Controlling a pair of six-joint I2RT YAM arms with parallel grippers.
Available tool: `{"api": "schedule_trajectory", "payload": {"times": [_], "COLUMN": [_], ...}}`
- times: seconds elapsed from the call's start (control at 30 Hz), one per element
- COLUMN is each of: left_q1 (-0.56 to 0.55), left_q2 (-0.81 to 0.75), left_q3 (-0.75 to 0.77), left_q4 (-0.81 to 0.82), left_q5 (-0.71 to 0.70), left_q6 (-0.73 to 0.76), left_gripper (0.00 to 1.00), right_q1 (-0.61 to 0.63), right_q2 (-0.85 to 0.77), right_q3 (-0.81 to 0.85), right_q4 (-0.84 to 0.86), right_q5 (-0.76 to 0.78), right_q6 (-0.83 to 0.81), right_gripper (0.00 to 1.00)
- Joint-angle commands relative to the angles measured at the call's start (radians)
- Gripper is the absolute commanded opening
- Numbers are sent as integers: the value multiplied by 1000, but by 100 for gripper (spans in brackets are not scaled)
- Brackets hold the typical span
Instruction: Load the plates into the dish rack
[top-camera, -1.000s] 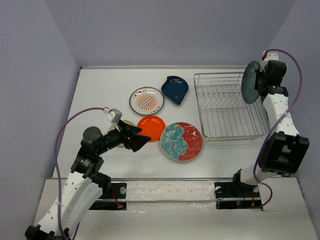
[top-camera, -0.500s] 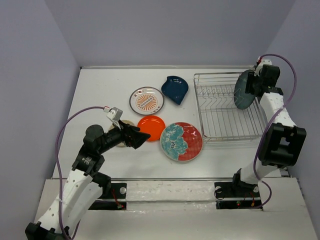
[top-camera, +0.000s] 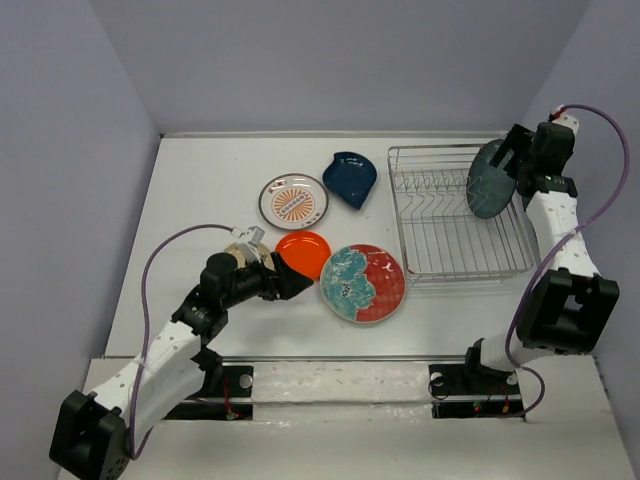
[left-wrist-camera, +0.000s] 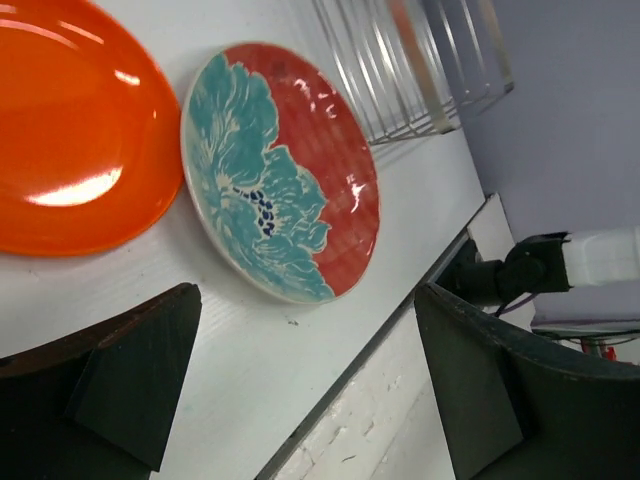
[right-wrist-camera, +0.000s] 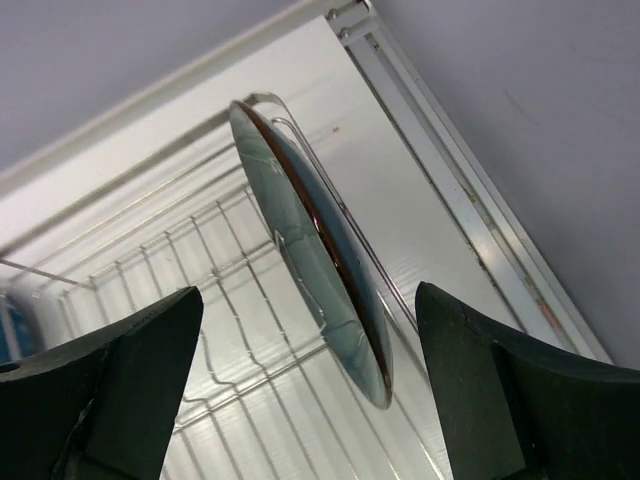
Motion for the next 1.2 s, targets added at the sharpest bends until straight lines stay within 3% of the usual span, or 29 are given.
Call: {"api": "schedule_trajectory", "payload": {"times": [0.0, 0.13, 0.33, 0.63, 0.97, 1.17], "left_q1": [-174, -375, -449, -495, -515, -543], "left_q2": [15, 121, 300, 564, 672, 782], "left_q3": [-41, -60, -58, 16, 7, 19], "left_q4": [72, 113, 207, 336, 436, 532], "left_q5": [-240, -521, -691, -730, -813, -825], "left_q6": [-78, -174, -254, -346, -449, -497], "left_gripper": [99, 99, 91, 83, 65, 61], "right_q1": [-5, 15, 64, 299, 320, 330], "right_q2": [-144, -268, -476, -623, -673, -661], "right_q3": [4, -126, -291, -475, -619, -667], "right_q4": [25, 68, 152, 261, 353, 398], "right_q5": [40, -19, -148, -309, -425, -465], "right_q6": [200, 270, 356, 366, 401, 416], "right_gripper": [93, 93, 93, 89, 86, 84]}}
